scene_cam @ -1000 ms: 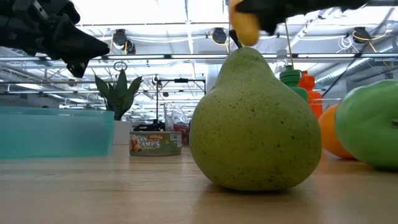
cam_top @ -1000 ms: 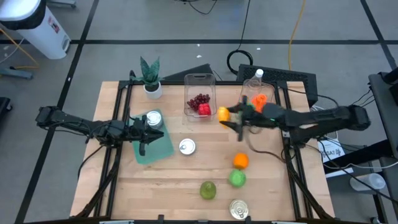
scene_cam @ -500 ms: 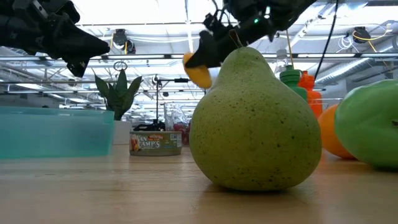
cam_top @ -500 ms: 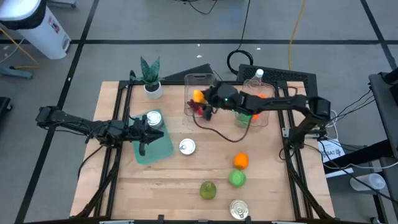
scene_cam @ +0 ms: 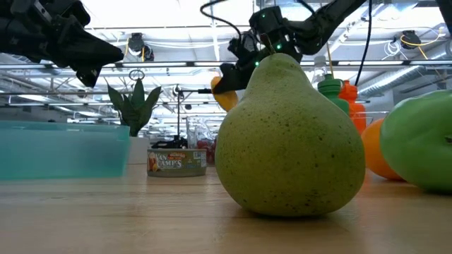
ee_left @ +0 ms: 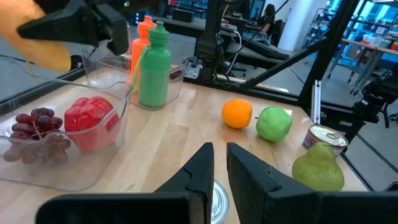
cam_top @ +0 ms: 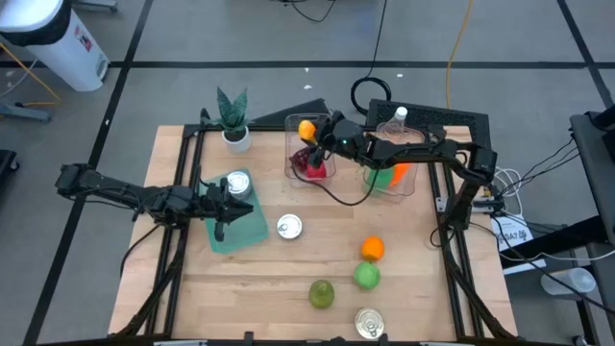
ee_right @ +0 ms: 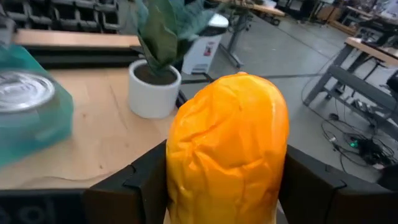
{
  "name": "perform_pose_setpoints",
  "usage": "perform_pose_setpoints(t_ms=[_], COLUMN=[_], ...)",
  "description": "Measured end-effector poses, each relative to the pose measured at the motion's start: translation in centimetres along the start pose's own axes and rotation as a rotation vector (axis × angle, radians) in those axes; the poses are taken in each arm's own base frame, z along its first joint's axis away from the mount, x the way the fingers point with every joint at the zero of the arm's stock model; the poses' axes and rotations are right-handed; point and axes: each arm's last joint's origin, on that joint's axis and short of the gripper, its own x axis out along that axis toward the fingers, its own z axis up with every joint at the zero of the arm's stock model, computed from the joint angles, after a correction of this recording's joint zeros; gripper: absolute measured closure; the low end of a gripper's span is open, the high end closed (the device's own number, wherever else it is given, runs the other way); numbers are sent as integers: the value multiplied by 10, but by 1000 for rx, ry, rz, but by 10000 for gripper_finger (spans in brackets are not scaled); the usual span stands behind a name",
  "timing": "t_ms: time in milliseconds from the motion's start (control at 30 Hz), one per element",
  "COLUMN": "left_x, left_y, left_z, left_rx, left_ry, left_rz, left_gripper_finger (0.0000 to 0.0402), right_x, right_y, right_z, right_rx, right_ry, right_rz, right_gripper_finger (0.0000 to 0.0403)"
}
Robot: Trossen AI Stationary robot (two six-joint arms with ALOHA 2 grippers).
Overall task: Pick & Place Food Item
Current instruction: Put the mango into the left transparent bin
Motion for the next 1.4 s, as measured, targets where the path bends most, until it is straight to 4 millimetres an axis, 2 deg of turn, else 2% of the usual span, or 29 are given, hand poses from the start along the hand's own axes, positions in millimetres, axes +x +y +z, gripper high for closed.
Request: perform_pose_setpoints(t_ms=[367, 667, 1000, 1100, 1400], left_x=[0, 0, 0, 0, 0], left_y=[1, 1, 1, 1, 1], left_z=[-2, -2, -2, -2, -2], left_rx=[25, 43, 46, 46, 32], left_ry=[21, 21, 21, 20, 19], left_rz=[6, 6, 6, 6, 7], left_gripper_finger=[350, 350, 350, 350, 350], right_x=[16, 17, 16, 16, 15], right_y=[0, -1, 0, 1, 1], right_z=[-23, -28, -34, -36, -42], right_rx=[-54, -103, -62, -63, -16], right_ry=[84, 126, 181, 193, 246], right_rz=[-97, -89, -76, -18, 26], right_gripper_finger=[171, 168, 164, 162, 117])
